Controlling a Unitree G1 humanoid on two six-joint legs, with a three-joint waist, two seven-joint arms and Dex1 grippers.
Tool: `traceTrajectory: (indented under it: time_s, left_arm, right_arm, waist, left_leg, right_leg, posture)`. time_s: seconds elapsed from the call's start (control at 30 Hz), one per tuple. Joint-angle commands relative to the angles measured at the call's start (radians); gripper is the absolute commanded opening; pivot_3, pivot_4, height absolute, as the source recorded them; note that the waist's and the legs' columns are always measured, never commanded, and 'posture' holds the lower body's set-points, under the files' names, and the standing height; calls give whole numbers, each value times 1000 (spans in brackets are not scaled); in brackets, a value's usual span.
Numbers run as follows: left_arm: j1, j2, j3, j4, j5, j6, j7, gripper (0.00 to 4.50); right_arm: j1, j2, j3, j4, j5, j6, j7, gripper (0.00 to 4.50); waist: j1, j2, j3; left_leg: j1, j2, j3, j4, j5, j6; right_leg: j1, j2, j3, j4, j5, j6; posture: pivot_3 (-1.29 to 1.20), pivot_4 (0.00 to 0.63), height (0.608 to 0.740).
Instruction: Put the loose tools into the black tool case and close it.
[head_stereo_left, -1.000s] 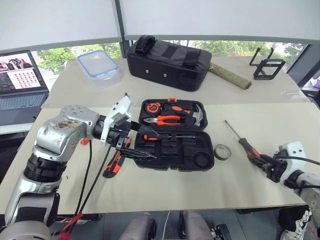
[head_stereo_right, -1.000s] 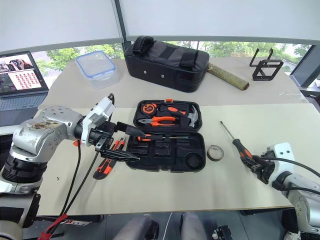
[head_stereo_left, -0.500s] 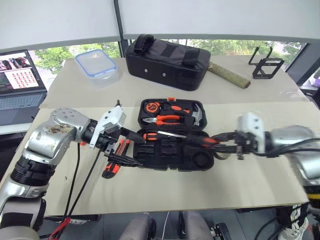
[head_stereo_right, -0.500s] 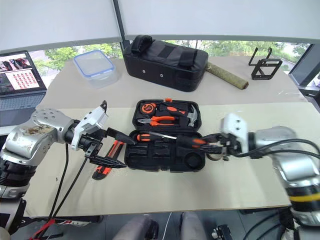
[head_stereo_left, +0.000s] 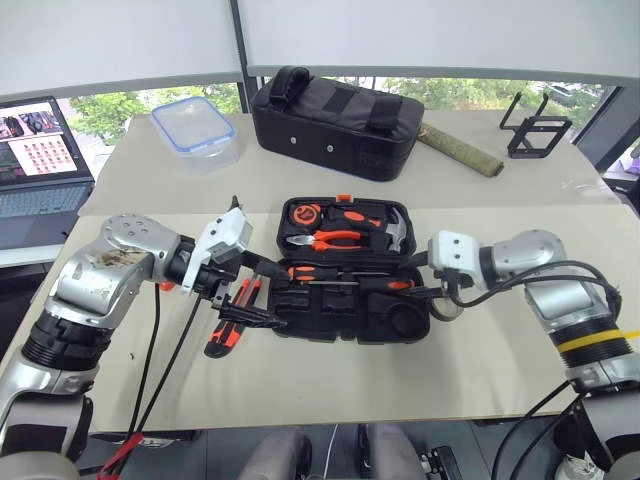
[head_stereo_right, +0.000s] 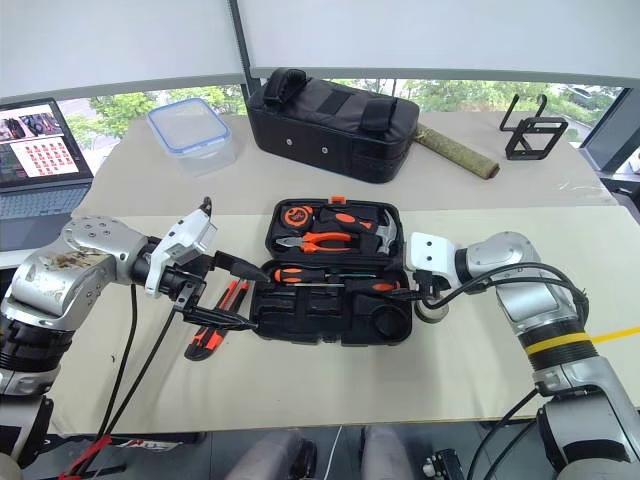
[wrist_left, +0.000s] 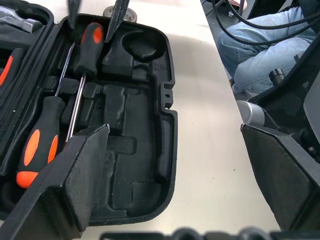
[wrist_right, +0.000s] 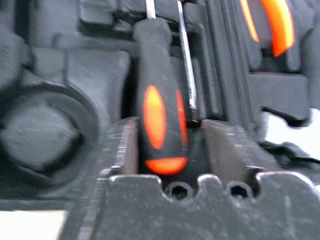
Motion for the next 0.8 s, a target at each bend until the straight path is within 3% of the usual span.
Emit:
traceTrajectory:
  time_s: [0.03, 0.1, 0.2, 0.57, 0.8]
  left_arm:
    - [-20, 2, 19, -6, 5, -16, 9, 4500]
    - [-24, -1, 16, 0, 6, -19, 10, 4500]
    - [-26, -6, 10, 9, 12, -28, 12, 4500]
    - [-30, -8, 3, 45, 49, -59, 4, 4500]
    - [-1, -12, 8, 48, 83, -73, 44, 4500]
  right_arm:
    - [-21, 8, -45, -25, 34, 35, 6, 4326]
    - [-32, 30, -69, -55, 78, 115, -1, 4458]
    - [-36, 61, -87, -109, 140, 227, 9, 3886]
    - [-2, 131, 9, -162, 67, 272, -35, 18]
    - [62, 152, 119, -135, -89, 212, -112, 18]
  waist:
    - [0, 0, 0]
    - [-2, 0, 0]
    - [-5, 0, 0]
    - [-5, 0, 0]
    - [-16, -1, -1]
  left_leg:
    - [0, 0, 0, 0, 0, 0]
    - [0, 0, 0, 0, 0, 0]
    - [0, 0, 0, 0, 0, 0]
    - [0, 0, 0, 0, 0, 0]
    - [2, 0, 0, 0, 0, 0]
  right_leg:
    - [0, 0, 0, 0, 0, 0]
    - [0, 0, 0, 0, 0, 0]
    - [0, -1, 0, 0, 0, 0]
    - [0, 0, 0, 0, 0, 0]
    - [1, 1, 0, 1, 0, 0]
  posture:
    - [0, 150, 714]
    - [0, 150, 714]
    - [0, 150, 714]
    - [0, 150, 714]
    - [0, 150, 714]
